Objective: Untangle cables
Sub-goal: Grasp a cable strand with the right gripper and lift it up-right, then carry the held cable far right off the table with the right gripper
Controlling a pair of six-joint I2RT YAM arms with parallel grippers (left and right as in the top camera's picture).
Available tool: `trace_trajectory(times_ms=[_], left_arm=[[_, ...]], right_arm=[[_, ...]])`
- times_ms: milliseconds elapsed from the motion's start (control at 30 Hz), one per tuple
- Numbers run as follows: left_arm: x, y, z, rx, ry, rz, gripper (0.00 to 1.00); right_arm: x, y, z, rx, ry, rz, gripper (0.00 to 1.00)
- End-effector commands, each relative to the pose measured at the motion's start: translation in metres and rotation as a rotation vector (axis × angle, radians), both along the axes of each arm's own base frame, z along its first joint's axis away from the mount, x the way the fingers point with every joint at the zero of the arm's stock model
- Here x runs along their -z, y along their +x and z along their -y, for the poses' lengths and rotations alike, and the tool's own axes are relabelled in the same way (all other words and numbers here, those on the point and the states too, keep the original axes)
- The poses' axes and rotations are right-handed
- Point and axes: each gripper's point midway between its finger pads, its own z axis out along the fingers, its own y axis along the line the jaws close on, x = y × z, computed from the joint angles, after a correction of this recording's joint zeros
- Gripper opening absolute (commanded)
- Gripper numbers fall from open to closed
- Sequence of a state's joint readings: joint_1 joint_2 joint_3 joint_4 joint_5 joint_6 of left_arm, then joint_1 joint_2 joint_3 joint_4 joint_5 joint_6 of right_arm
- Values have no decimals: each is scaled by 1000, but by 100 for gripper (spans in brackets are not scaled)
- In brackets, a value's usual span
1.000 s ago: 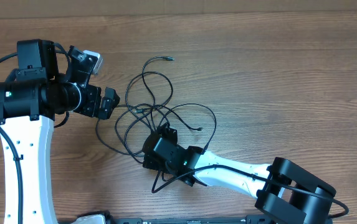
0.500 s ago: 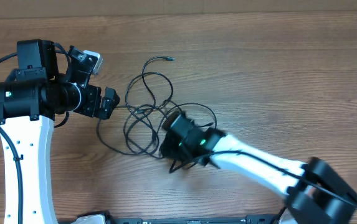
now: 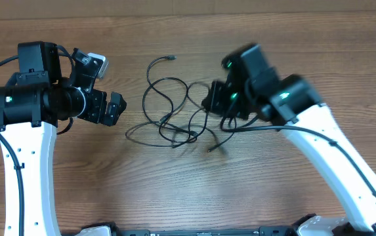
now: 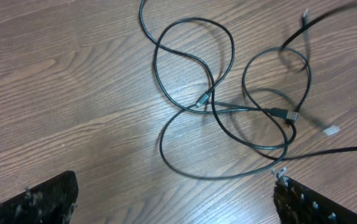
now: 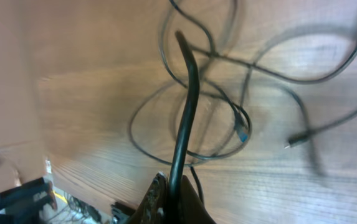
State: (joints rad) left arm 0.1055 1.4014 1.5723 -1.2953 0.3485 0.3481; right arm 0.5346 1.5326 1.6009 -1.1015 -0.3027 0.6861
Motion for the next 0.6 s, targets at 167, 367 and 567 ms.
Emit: trace_trajectory(times_ms=[167, 367, 567], left_arm=[[-4, 0, 1, 11, -8, 12, 99], [-4, 0, 1, 11, -8, 12, 100], [-4, 0, 1, 11, -8, 12, 100]], right_arm=[[-117, 25, 27, 25, 104, 299, 4], [-163, 28, 36, 51, 152, 408, 4], [-200, 33, 48, 88, 185, 512, 4]])
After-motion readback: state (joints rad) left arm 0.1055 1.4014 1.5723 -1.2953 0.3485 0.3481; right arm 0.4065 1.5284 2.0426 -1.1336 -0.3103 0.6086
